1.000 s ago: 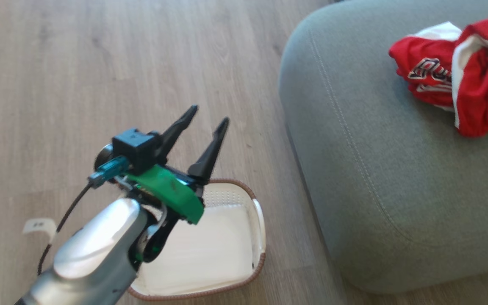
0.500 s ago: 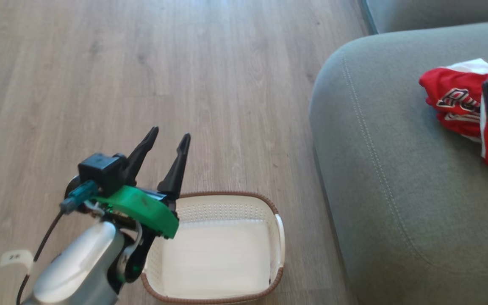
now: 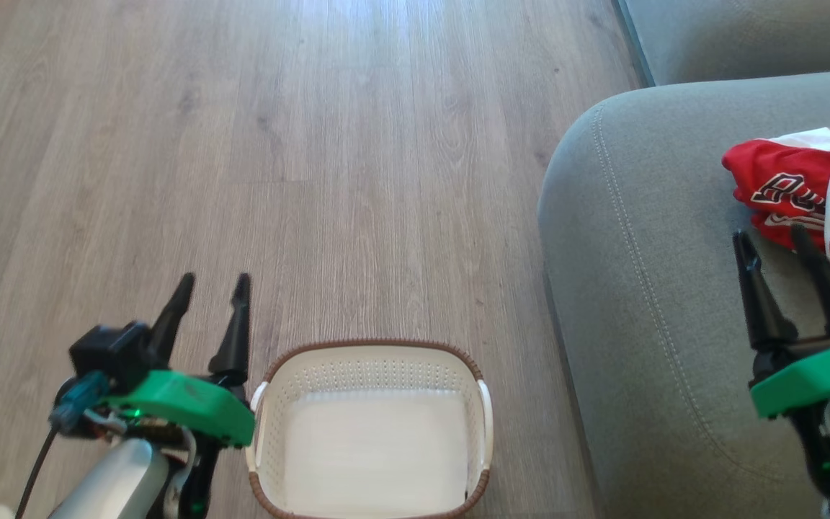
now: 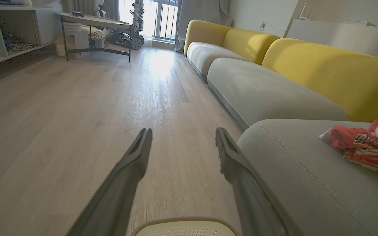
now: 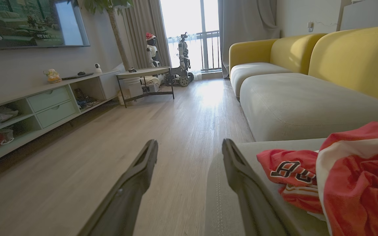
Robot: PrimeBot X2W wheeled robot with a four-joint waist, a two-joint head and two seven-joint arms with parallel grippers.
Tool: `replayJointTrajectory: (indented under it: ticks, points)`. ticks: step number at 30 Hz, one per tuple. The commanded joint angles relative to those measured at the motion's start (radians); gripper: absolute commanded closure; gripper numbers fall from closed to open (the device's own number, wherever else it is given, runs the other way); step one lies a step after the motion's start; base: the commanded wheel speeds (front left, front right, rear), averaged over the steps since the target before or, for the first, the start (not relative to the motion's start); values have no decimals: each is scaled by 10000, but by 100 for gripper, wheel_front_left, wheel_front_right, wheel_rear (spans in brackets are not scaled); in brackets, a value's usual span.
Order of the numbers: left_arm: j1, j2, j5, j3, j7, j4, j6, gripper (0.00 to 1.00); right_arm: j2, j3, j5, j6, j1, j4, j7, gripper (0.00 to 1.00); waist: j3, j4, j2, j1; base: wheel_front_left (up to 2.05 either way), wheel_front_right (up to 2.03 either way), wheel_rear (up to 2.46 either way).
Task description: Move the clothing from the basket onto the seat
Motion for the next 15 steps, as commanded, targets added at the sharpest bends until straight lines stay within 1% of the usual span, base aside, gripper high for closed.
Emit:
replayJointTrajectory:
  ticks: [1,4,9,15]
  points:
    - [-259,138,147,683,-125,-396,68,0,-48,64,-74,-2,-83,-376,-178,0,-24,12,-1,1,0,0,0]
    - [151,-55,497,1172,-126,-550,58,0,165,142,-142,-2,163,-315,-416,0,-53,13,-1,1,0,0,0]
    - [682,-441,1185,1860,-126,-656,-139,0,274,395,-354,-2,394,-106,-933,0,-86,-3,-1,1,0,0,0]
    - [1118,-862,1772,2584,-127,-562,-605,0,481,655,-462,-2,526,11,-1313,0,-88,-35,-1,1,0,0,0]
